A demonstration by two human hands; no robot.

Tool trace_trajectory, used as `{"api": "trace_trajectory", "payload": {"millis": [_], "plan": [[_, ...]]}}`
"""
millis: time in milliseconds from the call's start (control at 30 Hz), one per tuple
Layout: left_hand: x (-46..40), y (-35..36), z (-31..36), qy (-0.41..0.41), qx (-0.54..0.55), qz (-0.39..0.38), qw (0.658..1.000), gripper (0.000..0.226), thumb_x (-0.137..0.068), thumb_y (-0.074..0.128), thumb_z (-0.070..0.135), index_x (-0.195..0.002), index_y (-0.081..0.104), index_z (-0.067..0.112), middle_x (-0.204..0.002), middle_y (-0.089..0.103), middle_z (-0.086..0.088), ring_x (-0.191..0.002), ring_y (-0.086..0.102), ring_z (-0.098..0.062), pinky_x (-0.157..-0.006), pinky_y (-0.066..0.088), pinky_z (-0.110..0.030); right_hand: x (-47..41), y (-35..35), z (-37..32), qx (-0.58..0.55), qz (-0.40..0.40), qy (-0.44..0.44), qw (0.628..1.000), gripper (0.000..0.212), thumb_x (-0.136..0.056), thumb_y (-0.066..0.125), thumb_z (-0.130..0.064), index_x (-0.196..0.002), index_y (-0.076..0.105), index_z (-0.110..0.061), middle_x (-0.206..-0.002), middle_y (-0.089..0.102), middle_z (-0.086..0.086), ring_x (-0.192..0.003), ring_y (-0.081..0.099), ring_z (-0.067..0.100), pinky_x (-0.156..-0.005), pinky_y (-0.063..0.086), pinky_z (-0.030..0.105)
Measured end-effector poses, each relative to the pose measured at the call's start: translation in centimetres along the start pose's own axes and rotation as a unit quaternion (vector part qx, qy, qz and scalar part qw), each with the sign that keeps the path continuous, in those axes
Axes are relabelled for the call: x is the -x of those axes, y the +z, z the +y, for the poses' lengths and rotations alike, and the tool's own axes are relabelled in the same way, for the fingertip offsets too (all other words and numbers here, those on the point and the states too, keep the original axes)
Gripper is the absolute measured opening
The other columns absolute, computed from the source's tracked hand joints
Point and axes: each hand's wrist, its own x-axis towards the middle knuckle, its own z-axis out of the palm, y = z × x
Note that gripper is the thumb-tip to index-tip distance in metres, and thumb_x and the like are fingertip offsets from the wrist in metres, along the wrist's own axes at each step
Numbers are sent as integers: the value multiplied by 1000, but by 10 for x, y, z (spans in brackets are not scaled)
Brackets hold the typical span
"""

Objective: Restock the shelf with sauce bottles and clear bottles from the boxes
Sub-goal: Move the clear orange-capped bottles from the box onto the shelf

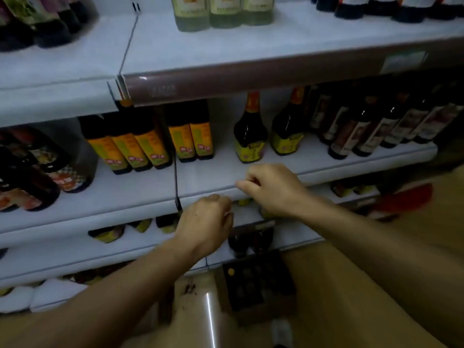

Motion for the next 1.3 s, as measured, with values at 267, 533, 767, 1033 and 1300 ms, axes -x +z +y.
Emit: {"api": "trace_trajectory", "payload": {"millis": [267,533,767,1033,1300], "plan": [[27,104,-33,-95,47,-87,991,14,-93,57,20,-106,62,16,-105,64,-4,-95,61,-27,-74,49,-36,25,102,61,-37,-118,119,985,36,-96,55,-39,-70,55,-14,-66,62,4,-61,62,20,-61,50,35],[54,222,-76,-208,109,-126,964,14,-92,58,13,-101,67,18,-94,69,-2,-85,63,-20,-75,53,-36,39,235,121,-60,-223,206,951,29,-99,50,-40,-75,54,-24,-77,67,2,-68,65,21,-72,56,44],[61,324,-114,-258,126,-140,948,15,-93,58,19,-105,66,14,-94,70,-7,-87,65,-24,-74,54,-38,43,343,163,-89,-231,215,945,34,-99,51,-32,-66,45,-25,-74,66,5,-64,65,21,-70,57,45],[66,432,-153,-292,172,-153,928,20,-92,55,13,-110,64,16,-98,66,-3,-89,61,-18,-70,41,-25,31,470,217,-34,-253,211,944,26,-97,50,-37,-77,49,-20,-84,66,7,-81,66,27,-71,55,42],[74,512,-185,-317,226,-173,904,33,-95,55,15,-127,58,18,-118,66,-2,-107,61,-17,-78,43,-23,6,584,257,66,-266,156,949,29,-95,55,-37,-114,53,-15,-111,63,10,-104,61,34,-73,37,35]]}}
